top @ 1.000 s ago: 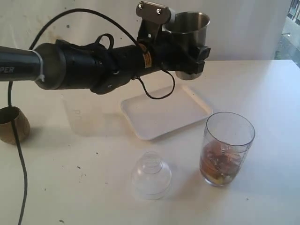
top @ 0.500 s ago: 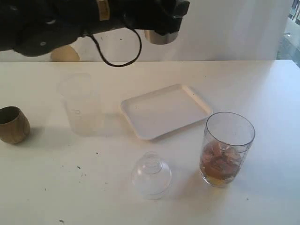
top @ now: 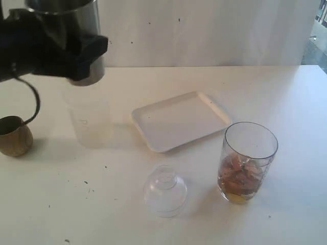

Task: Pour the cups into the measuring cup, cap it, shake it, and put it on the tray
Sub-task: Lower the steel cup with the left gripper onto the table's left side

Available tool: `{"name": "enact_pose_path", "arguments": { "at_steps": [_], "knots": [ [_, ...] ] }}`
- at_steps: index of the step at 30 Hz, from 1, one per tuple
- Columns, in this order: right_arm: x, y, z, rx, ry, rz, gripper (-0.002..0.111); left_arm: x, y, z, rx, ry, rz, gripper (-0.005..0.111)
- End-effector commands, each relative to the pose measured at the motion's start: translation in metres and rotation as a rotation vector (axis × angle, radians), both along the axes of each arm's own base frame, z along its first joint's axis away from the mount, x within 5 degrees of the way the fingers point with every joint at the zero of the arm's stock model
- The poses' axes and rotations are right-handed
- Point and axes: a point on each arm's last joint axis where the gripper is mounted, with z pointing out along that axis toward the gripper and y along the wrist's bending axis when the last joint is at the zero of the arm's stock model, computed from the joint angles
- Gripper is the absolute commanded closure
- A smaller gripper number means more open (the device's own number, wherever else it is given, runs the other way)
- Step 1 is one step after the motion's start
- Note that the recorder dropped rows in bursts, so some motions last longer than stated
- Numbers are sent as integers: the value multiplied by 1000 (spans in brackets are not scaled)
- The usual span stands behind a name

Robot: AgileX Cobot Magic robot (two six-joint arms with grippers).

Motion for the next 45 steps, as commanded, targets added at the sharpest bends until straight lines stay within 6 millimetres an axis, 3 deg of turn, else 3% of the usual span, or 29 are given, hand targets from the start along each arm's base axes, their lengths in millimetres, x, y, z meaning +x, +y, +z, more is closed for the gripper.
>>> {"name": "enact_pose_path", "arguments": {
  "at_steps": [1,8,14,17,20,23,27,34,45],
  "knots": [
    [0,0,-1,-8,-1,-5,108,-27,20,-10,-94,-30,5,107],
    [0,0,-1,-8,-1,-5,108,-51,56,-82,-149,-15,137,107],
    [0,0,-1,-8,-1,-5,108,-63,67,-125,-74,32,171,107],
    [0,0,-1,-8,-1,-5,108,-59,68,-135,-1,15,170,107],
    [0,0,-1,-8,-1,-5,108,-45,73,-144,-123,28,265,107],
    [0,0,-1,-8,-1,-5,108,-36,71,-156,-137,23,267,107],
    [0,0,-1,-8,-1,-5,108,-17,65,-181,-85,85,260,107],
    [0,0,-1,-8,-1,-5,108,-5,62,-215,-49,182,271,107],
    [0,0,-1,-8,-1,-5,108,-4,62,-219,5,172,265,107]
  ]
}}
